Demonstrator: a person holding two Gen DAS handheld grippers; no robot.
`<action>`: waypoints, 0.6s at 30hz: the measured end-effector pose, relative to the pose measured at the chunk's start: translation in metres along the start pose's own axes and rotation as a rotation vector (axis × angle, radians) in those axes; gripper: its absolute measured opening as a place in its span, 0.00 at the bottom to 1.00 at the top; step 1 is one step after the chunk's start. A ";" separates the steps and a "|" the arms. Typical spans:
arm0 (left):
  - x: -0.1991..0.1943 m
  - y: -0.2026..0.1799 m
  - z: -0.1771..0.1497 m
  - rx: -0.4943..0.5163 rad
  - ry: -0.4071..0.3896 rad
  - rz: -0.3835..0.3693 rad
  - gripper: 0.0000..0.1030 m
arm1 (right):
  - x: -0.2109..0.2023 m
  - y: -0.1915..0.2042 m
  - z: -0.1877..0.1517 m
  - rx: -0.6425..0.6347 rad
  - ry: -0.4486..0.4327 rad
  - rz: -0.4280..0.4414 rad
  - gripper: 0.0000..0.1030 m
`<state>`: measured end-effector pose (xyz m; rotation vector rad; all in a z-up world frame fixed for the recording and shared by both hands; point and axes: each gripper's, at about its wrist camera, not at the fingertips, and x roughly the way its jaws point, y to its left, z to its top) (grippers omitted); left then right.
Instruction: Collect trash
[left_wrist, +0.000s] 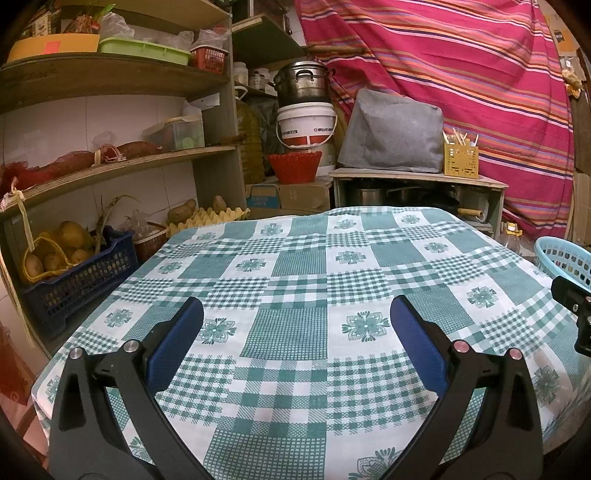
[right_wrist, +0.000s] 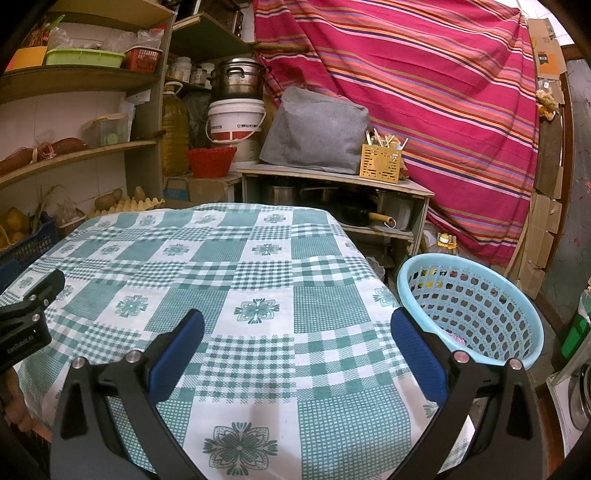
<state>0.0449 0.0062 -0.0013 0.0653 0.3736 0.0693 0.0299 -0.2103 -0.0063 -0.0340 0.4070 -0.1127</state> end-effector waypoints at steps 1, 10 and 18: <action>0.000 0.000 0.001 0.000 -0.001 -0.001 0.95 | 0.000 0.000 0.000 0.000 0.000 0.000 0.96; 0.000 -0.001 0.003 0.000 -0.005 0.000 0.95 | 0.000 0.000 0.000 -0.001 -0.002 -0.001 0.96; 0.000 -0.001 0.003 0.002 -0.006 -0.001 0.95 | 0.000 -0.001 0.000 -0.001 0.000 0.001 0.96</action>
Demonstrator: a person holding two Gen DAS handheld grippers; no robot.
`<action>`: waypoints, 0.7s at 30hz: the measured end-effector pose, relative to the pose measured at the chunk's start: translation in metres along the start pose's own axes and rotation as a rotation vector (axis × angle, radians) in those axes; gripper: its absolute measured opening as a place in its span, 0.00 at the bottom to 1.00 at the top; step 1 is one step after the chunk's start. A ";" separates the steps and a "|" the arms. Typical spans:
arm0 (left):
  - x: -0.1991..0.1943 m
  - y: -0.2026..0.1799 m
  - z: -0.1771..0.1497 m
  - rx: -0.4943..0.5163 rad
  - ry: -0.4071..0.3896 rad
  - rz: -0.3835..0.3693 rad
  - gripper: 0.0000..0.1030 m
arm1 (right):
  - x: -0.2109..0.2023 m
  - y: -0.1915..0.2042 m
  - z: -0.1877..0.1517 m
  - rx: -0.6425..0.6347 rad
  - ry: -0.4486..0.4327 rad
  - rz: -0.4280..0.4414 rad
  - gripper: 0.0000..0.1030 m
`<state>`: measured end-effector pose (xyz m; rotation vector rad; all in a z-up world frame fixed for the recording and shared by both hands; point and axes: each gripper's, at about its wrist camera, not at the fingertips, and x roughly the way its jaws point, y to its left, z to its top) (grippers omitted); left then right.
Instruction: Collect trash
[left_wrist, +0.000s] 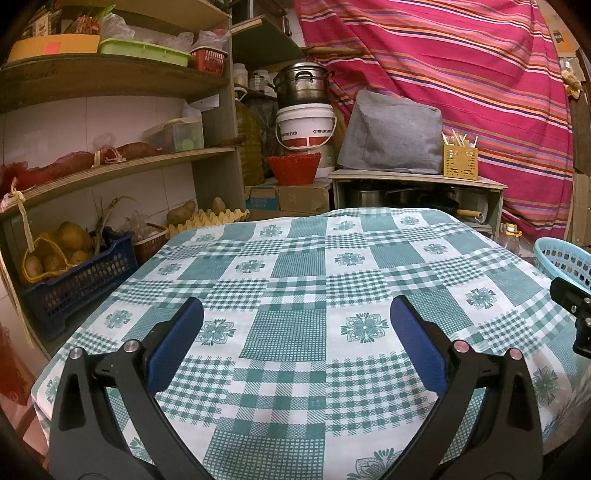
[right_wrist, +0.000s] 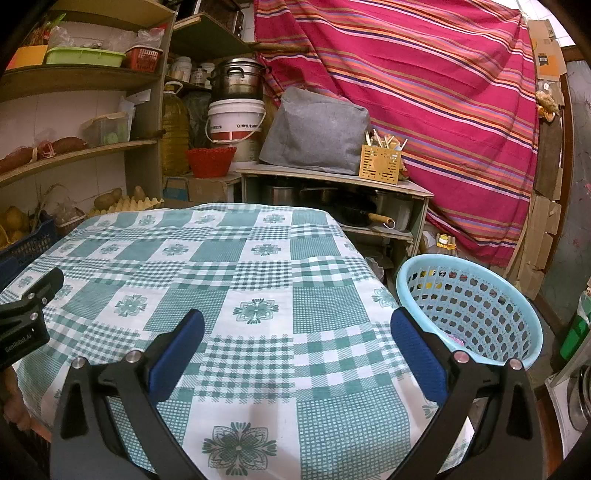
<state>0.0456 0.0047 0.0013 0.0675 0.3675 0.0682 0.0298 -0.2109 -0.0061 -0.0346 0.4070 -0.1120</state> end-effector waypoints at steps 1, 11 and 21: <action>0.000 0.000 0.000 -0.001 -0.001 0.000 0.95 | 0.000 0.000 0.000 0.000 0.000 0.000 0.96; -0.002 -0.002 0.003 -0.001 0.000 -0.007 0.95 | 0.000 0.000 0.000 0.000 0.000 -0.001 0.96; 0.002 -0.001 0.001 -0.011 0.009 -0.013 0.95 | 0.000 0.000 0.000 -0.001 0.000 0.000 0.96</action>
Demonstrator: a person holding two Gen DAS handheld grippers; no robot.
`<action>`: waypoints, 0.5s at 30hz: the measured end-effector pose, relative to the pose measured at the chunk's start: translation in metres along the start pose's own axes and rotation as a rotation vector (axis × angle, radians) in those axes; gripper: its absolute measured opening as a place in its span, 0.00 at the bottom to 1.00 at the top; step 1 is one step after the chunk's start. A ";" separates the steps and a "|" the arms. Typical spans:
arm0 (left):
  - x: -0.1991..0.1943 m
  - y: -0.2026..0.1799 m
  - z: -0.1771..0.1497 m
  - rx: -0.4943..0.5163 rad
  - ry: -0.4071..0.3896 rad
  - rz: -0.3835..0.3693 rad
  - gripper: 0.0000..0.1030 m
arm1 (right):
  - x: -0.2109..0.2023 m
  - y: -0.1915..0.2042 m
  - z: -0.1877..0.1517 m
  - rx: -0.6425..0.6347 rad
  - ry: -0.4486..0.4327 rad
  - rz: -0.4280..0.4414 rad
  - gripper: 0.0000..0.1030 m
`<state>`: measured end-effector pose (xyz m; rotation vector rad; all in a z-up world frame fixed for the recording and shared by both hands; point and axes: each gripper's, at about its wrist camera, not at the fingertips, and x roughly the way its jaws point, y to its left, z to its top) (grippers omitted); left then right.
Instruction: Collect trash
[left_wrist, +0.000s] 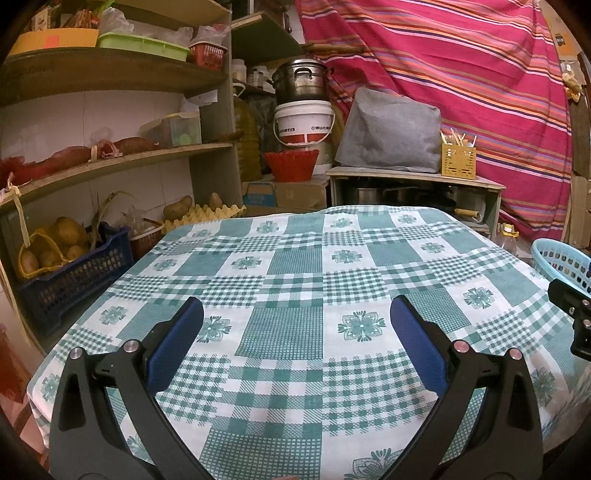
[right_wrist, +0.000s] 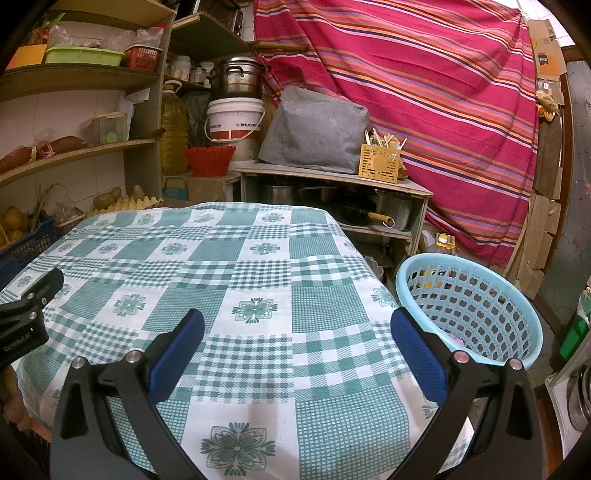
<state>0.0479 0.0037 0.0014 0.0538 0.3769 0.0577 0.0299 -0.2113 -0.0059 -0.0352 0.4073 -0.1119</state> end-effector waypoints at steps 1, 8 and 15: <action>0.000 0.000 0.000 0.001 0.000 0.000 0.95 | 0.000 0.000 0.000 0.000 0.000 0.000 0.96; 0.000 0.000 0.000 0.000 0.000 0.000 0.95 | 0.000 0.000 0.000 0.000 0.000 0.000 0.96; 0.001 0.001 -0.002 -0.003 0.003 -0.002 0.95 | 0.000 0.000 0.000 0.000 0.000 0.000 0.96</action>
